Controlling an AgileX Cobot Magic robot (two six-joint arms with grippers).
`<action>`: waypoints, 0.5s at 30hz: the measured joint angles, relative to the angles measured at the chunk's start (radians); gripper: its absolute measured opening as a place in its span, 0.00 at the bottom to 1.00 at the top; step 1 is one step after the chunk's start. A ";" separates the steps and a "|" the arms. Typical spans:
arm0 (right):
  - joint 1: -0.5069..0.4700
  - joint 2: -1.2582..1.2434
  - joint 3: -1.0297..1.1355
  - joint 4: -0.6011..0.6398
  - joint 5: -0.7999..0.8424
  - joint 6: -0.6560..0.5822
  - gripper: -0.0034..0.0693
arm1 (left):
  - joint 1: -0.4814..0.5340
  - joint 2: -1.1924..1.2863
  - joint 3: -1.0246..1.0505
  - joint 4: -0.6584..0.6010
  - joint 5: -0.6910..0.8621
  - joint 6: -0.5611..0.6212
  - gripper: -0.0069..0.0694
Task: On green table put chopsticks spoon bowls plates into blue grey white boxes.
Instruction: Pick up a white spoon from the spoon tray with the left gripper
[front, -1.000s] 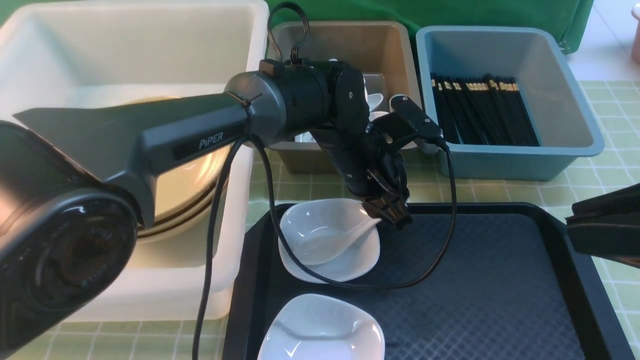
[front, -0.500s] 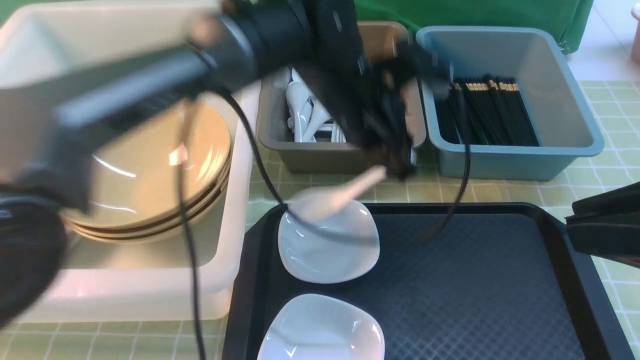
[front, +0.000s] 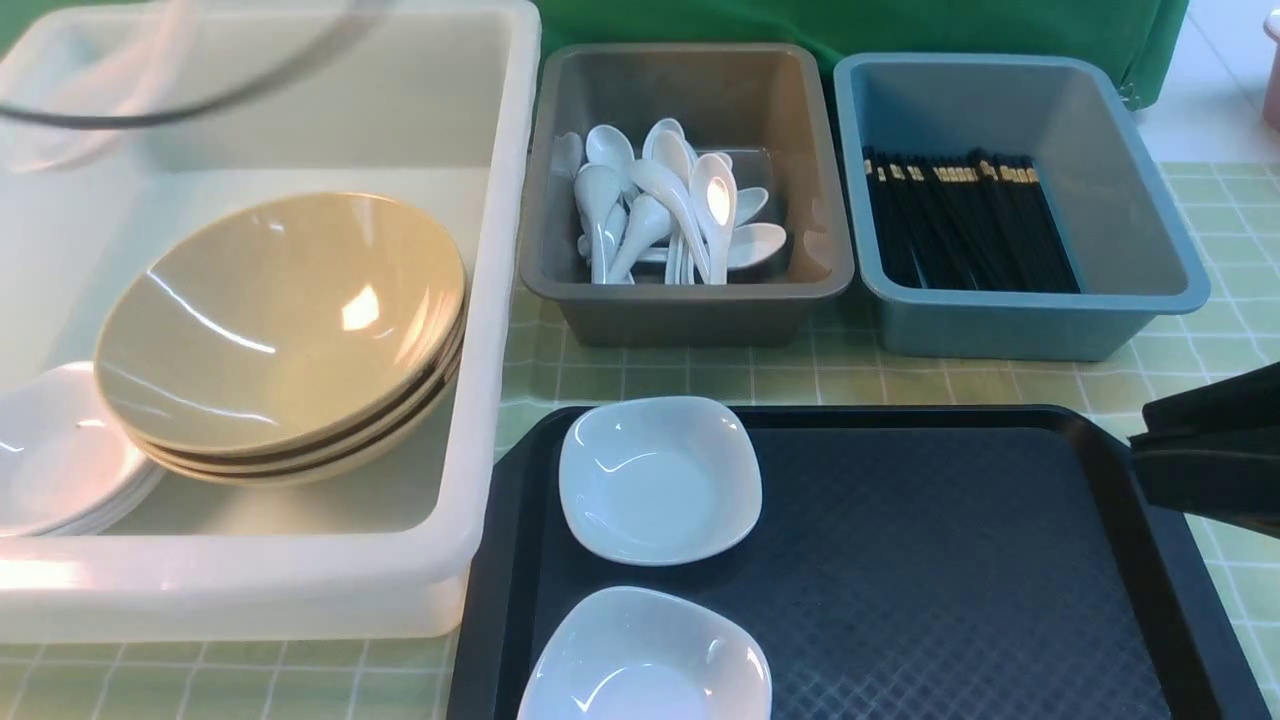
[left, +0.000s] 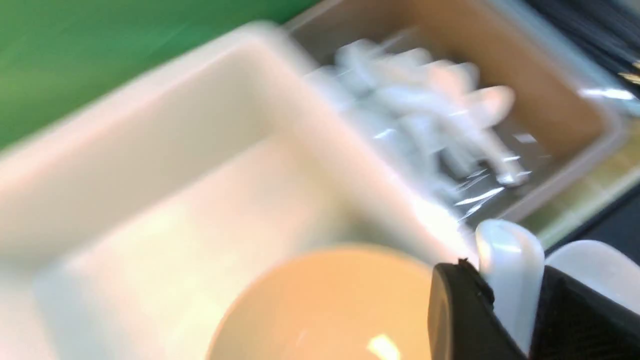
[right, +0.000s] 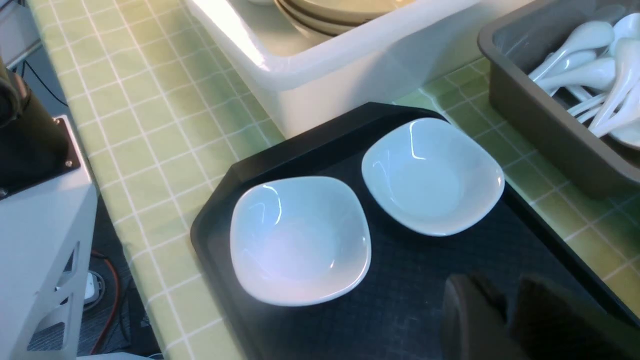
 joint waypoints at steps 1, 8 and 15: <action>0.000 0.000 0.000 0.000 0.000 0.000 0.24 | 0.035 -0.007 0.032 -0.053 -0.005 0.010 0.21; 0.000 0.000 0.000 0.004 -0.004 -0.003 0.25 | 0.028 0.049 0.137 -0.542 -0.177 0.175 0.21; 0.000 0.000 0.000 0.006 -0.004 -0.003 0.25 | -0.154 0.301 0.070 -0.774 -0.410 0.283 0.21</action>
